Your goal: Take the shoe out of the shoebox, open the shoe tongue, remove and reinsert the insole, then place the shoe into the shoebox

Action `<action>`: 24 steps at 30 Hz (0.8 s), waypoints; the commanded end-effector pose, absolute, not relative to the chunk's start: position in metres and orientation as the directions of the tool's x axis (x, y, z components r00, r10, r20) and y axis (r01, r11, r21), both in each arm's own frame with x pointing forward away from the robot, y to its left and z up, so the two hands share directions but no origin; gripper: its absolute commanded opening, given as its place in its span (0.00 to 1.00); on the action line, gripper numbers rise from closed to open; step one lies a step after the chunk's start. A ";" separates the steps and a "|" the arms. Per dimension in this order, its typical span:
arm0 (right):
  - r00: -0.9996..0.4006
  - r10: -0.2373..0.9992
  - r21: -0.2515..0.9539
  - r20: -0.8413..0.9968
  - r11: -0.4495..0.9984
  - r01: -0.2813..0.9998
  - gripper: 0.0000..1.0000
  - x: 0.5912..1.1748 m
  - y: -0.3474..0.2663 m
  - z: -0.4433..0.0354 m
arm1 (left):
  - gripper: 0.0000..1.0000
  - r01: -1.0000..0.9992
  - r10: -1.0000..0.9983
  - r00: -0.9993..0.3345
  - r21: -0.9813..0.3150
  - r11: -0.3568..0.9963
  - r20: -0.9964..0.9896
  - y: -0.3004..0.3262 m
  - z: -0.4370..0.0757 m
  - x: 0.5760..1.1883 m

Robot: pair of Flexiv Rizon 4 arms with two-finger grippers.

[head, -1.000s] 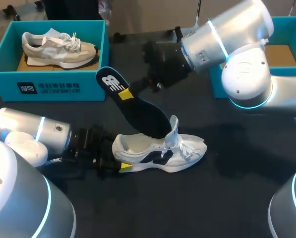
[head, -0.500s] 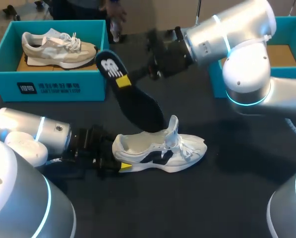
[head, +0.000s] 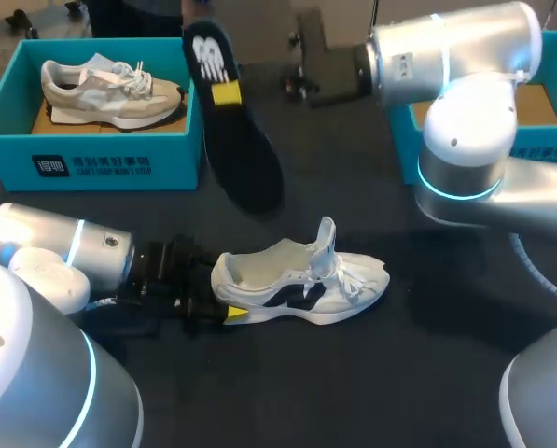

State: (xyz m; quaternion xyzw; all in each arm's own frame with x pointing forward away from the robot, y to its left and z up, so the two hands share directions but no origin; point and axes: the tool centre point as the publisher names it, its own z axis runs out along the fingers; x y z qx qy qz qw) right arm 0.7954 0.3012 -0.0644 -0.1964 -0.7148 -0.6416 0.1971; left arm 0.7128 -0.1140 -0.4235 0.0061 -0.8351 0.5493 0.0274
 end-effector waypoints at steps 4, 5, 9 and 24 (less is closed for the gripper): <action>-0.845 0.031 0.842 0.533 0.080 0.534 0.00 0.790 0.298 -0.066 | 0.00 -0.040 0.019 -0.998 -0.917 0.398 0.052 -0.115 -0.424 0.712; -0.845 0.031 0.842 0.533 0.080 0.534 0.00 0.790 0.298 -0.066 | 0.00 -0.040 0.019 -0.998 -0.917 0.398 0.052 -0.115 -0.424 0.712; -0.845 0.031 0.842 0.533 0.080 0.534 0.00 0.790 0.298 -0.066 | 0.00 -0.040 0.019 -0.998 -0.917 0.398 0.052 -0.115 -0.424 0.712; -0.805 0.071 0.805 0.589 0.037 0.593 0.00 0.785 0.237 -0.029 | 0.00 -0.040 0.019 -0.998 -0.917 0.398 0.052 -0.115 -0.424 0.712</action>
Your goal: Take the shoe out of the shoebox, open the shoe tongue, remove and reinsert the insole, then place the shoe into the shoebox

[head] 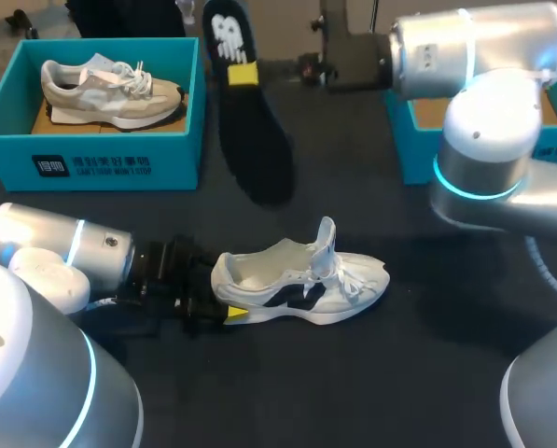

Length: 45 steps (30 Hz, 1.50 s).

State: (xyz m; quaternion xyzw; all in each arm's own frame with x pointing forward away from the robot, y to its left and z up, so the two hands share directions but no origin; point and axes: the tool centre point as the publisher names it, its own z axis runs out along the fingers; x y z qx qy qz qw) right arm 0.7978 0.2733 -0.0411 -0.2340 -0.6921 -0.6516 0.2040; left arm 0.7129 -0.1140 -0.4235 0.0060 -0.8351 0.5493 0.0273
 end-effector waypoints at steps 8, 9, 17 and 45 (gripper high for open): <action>-0.776 0.107 0.777 0.622 0.040 0.629 0.00 0.775 0.207 0.000 | 0.00 -0.040 0.019 -0.998 -0.917 0.398 0.052 -0.115 -0.424 0.712; -0.771 0.113 0.773 0.626 0.039 0.633 0.00 0.774 0.205 0.001 | 0.00 -0.040 0.019 -0.998 -0.917 0.398 0.052 -0.115 -0.424 0.712; -0.750 0.103 0.750 0.653 0.049 0.659 0.00 0.747 0.210 0.019 | 0.00 -0.040 0.019 -0.998 -0.917 0.398 0.052 -0.115 -0.424 0.712; -0.710 0.045 0.711 0.703 -0.006 0.704 0.00 0.711 0.168 0.010 | 0.00 -0.040 0.019 -0.998 -0.917 0.398 0.052 -0.115 -0.424 0.712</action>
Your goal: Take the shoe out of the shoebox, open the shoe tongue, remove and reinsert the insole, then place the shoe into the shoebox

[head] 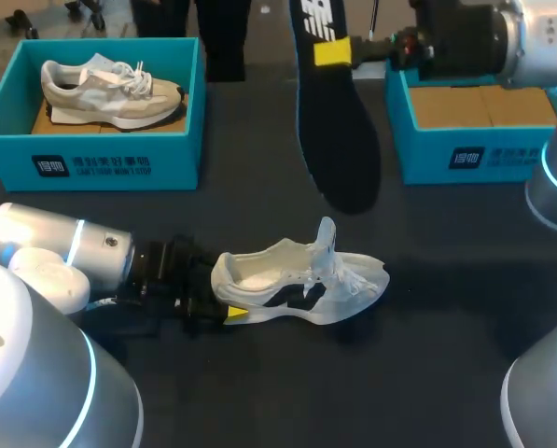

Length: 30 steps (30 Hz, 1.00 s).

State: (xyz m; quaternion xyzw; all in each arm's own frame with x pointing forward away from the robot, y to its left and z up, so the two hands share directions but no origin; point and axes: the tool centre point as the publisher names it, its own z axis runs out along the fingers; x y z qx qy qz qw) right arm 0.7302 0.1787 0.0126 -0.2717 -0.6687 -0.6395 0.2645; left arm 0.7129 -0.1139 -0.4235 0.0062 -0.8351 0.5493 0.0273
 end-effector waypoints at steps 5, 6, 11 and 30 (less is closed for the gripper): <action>-0.703 0.041 0.704 0.710 -0.047 0.709 0.00 0.694 0.174 0.006 | 0.00 -0.040 0.019 -0.998 -0.917 0.398 0.052 -0.115 -0.424 0.712; -0.701 0.038 0.702 0.712 -0.045 0.710 0.00 0.692 0.176 0.007 | 0.00 -0.040 0.019 -0.998 -0.917 0.398 0.052 -0.115 -0.424 0.712; -0.691 0.061 0.692 0.720 0.001 0.722 0.00 0.687 0.181 0.009 | 0.00 -0.040 0.019 -0.998 -0.917 0.398 0.052 -0.115 -0.424 0.712; -0.657 0.035 0.657 0.753 -0.101 0.747 0.00 0.661 0.193 0.026 | 0.00 -0.040 0.019 -0.998 -0.917 0.398 0.052 -0.115 -0.424 0.712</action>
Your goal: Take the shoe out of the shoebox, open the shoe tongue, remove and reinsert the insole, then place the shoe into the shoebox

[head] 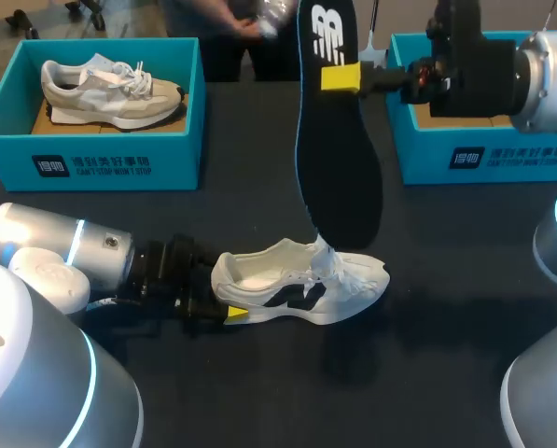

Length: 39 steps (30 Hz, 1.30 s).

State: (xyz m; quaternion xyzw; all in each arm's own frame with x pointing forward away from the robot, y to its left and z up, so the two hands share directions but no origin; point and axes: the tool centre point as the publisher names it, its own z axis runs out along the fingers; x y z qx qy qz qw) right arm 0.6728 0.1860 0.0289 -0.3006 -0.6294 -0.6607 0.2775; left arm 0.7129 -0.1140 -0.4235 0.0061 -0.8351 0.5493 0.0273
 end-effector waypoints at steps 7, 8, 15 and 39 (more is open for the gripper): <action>-0.647 0.012 0.643 0.763 -0.116 0.757 0.00 0.646 0.204 0.028 | 0.00 -0.040 0.019 -0.998 -0.917 0.398 0.052 -0.115 -0.424 0.712; -0.649 0.011 0.646 0.761 -0.111 0.756 0.00 0.644 0.205 0.029 | 0.00 -0.040 0.019 -0.998 -0.917 0.398 0.052 -0.115 -0.424 0.712; -0.654 0.004 0.649 0.757 -0.119 0.751 0.00 0.627 0.206 0.029 | 0.00 -0.040 0.019 -0.998 -0.917 0.398 0.052 -0.115 -0.424 0.712; -0.642 0.035 0.642 0.766 -0.070 0.763 0.00 0.620 0.202 0.026 | 1.00 -0.040 0.019 -0.998 -0.917 0.398 0.052 -0.115 -0.424 0.712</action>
